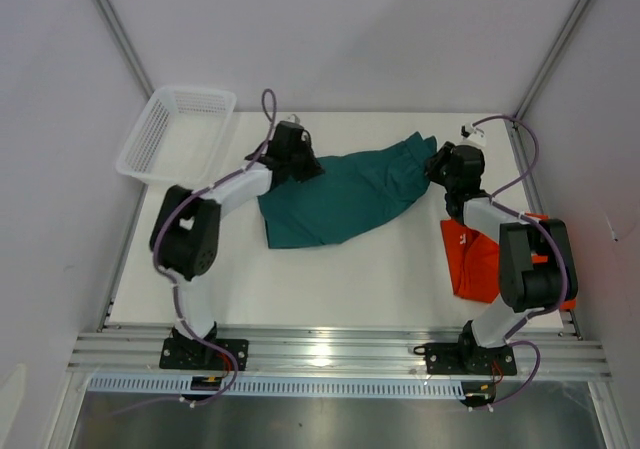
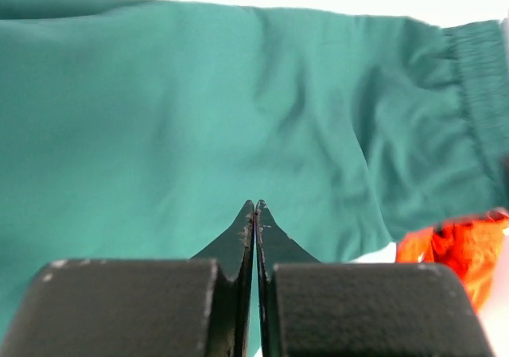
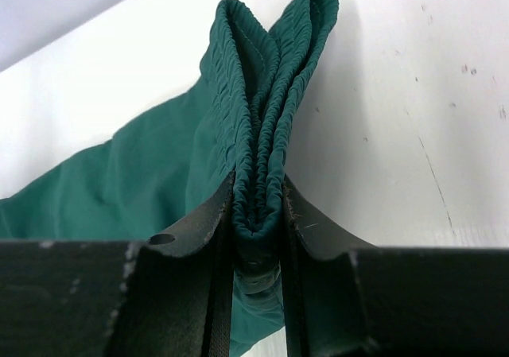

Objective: Fold and stack the shorts
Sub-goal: Fold the shorts

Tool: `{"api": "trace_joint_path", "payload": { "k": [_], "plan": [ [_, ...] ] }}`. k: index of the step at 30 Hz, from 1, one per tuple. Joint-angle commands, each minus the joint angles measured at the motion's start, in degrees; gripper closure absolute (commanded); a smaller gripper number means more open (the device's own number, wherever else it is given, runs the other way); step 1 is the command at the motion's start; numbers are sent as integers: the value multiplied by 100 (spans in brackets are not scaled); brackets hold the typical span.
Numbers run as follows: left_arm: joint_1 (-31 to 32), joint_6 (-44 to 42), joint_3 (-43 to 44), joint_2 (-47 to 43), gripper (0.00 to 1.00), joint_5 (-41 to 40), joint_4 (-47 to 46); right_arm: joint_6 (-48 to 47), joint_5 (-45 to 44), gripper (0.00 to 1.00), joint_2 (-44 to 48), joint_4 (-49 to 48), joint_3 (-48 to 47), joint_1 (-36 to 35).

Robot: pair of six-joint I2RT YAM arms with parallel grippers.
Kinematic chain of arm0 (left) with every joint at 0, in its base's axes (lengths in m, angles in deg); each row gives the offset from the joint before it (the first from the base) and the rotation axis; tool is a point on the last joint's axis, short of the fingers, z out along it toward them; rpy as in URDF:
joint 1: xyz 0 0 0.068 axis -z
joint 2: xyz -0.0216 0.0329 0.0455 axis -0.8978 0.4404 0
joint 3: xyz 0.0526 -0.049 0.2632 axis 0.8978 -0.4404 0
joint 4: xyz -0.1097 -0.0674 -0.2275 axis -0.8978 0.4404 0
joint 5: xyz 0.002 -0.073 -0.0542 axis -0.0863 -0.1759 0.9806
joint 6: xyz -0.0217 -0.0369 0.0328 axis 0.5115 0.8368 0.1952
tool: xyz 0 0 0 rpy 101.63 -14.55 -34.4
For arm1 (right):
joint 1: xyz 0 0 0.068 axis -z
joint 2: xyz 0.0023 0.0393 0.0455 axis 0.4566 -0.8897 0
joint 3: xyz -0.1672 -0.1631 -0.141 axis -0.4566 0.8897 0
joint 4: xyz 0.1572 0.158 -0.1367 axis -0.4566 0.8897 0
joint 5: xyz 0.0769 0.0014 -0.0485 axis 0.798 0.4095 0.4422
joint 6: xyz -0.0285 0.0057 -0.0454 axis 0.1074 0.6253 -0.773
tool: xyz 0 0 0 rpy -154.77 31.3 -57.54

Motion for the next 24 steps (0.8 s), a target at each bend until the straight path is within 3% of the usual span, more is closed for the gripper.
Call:
{"api": "trace_joint_path", "payload": {
  "k": [1,6,9,24],
  "plan": [
    [-524,-624,-799,-1253,100,62,432,43,111,100,-145,-321,-127,22],
    [-1306,-844,-2476,-2071,100,212,99,43,103,100,-224,-417,-40,13],
    [-1509,-959,-2742,-2046,100,194,-7,25,120,100,-242,-462,-13,13],
    [-1756,-1152,-2462,-1044,100,-148,-33,-624,-117,100,-137,-286,-179,-215]
  ]
}}
